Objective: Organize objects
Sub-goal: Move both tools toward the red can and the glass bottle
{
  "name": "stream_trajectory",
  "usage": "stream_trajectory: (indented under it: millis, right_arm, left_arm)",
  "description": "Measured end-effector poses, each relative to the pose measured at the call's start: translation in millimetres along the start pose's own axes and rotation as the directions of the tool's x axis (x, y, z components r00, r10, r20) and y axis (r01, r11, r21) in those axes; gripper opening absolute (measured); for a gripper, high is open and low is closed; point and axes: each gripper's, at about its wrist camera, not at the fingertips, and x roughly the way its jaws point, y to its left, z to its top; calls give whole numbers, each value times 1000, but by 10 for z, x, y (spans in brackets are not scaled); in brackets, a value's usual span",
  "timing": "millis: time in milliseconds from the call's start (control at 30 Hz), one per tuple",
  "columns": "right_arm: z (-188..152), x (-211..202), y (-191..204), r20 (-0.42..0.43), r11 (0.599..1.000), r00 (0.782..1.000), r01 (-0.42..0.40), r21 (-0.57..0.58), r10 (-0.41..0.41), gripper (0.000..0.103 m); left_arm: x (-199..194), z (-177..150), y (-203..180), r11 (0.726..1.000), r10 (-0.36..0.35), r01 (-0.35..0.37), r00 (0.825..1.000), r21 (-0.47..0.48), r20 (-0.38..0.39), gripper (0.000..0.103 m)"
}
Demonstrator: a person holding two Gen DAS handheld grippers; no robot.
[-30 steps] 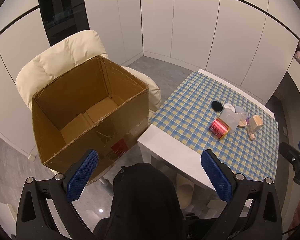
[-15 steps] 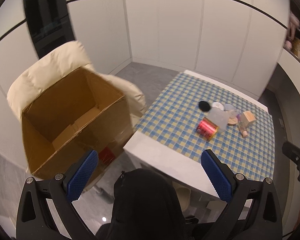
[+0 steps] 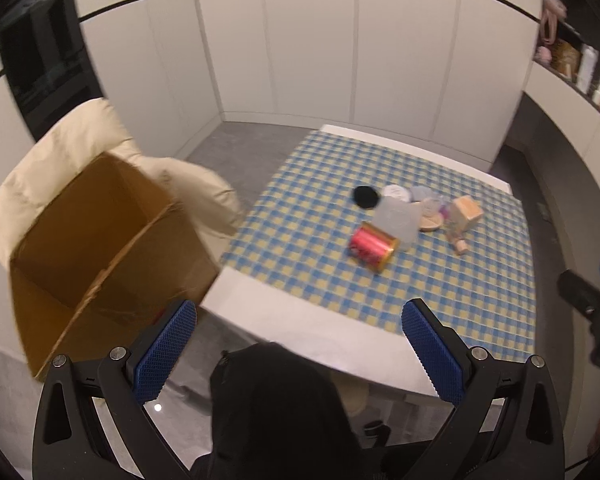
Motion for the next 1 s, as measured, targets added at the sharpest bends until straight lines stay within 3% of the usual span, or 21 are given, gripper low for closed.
stream_trajectory:
  millis: [267,433,833,1000]
  right_arm:
    - [54,219,-75,-24,1000,999,24,-16,-24,103]
    - [158,433,-107,-58,999,997,43,-14,-43,103]
    - [339,1182,-252,-155,999,987,32,-19,-34,103]
    - [312,1545,-274,-209,1000,978,12,8,-10,96]
  left_arm:
    - [236,120,-195,996,-65,67,997,54,-40,102]
    - [416,311,-305,994,-66,68,997,84,-28,102]
    - [1085,470,-614,981,-79,95,992,169,-98,102]
    - [1432,489,-766,975,-62,83,993,208,-103,102]
